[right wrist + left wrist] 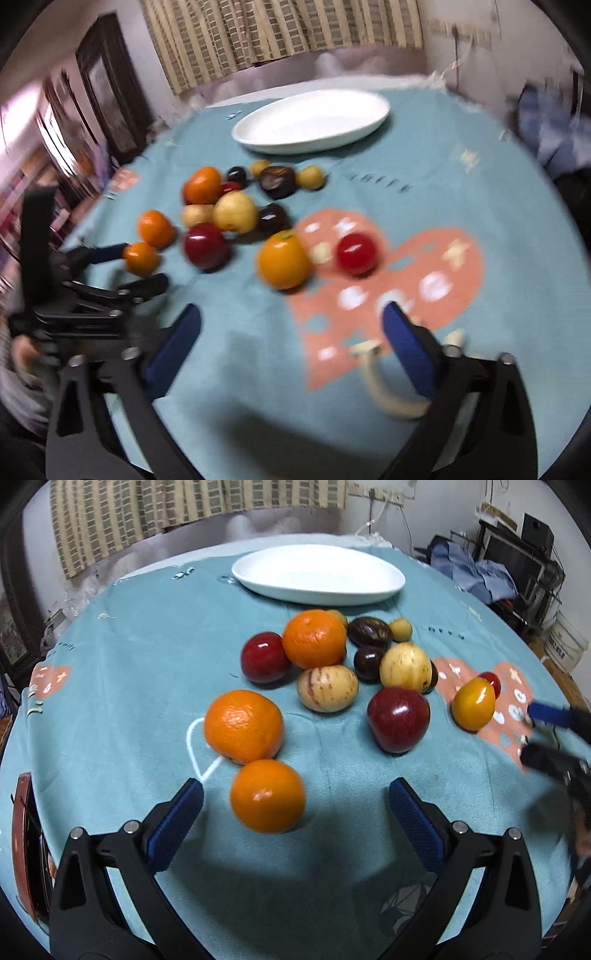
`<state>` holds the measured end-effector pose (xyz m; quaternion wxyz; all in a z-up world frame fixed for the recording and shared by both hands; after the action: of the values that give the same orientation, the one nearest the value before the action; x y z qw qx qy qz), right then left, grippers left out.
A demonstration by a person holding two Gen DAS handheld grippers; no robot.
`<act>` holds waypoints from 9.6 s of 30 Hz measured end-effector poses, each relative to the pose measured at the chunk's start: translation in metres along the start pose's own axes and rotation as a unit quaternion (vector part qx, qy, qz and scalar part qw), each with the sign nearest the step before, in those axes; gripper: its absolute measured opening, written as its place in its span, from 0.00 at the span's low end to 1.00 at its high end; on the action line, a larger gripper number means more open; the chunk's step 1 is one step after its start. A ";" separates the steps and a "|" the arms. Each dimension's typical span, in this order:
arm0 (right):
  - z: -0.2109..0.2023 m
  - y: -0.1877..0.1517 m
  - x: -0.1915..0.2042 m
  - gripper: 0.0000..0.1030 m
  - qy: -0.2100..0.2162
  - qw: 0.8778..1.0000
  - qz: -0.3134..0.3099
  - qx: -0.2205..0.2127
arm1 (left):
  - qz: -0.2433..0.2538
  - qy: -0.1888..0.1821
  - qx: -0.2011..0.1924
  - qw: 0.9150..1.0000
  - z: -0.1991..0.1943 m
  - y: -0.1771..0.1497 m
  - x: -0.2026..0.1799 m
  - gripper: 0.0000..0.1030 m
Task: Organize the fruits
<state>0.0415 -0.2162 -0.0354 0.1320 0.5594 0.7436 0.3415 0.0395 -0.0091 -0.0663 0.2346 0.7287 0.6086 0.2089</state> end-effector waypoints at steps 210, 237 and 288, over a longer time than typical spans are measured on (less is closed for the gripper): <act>0.040 0.079 -0.011 0.69 0.002 0.993 0.068 -0.091 | -0.043 0.005 -0.148 0.988 -0.008 0.085 0.040 0.91; 0.050 0.077 -0.014 0.69 -0.014 0.995 0.079 -0.063 | 0.065 -0.046 -0.114 0.990 0.022 0.094 -0.019 0.78; 0.056 0.069 0.043 0.05 0.078 0.994 -0.051 -0.055 | 0.032 -0.110 -0.091 0.989 0.025 0.087 0.006 0.40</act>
<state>0.1109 -0.1470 -0.0231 0.1217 0.4841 0.7593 0.4175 0.1240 -0.0181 -0.0348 0.3589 0.7421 0.5336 0.1892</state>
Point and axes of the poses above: each gripper's, at about its wrist camera, not at the fingertips, and z roughly the way its jaws point, x to its left, y to its top, the point moved 2 cm from there along z, roughly the way its jaws point, and after that the axes turned 1 degree about -x, right-handed, at the moved point
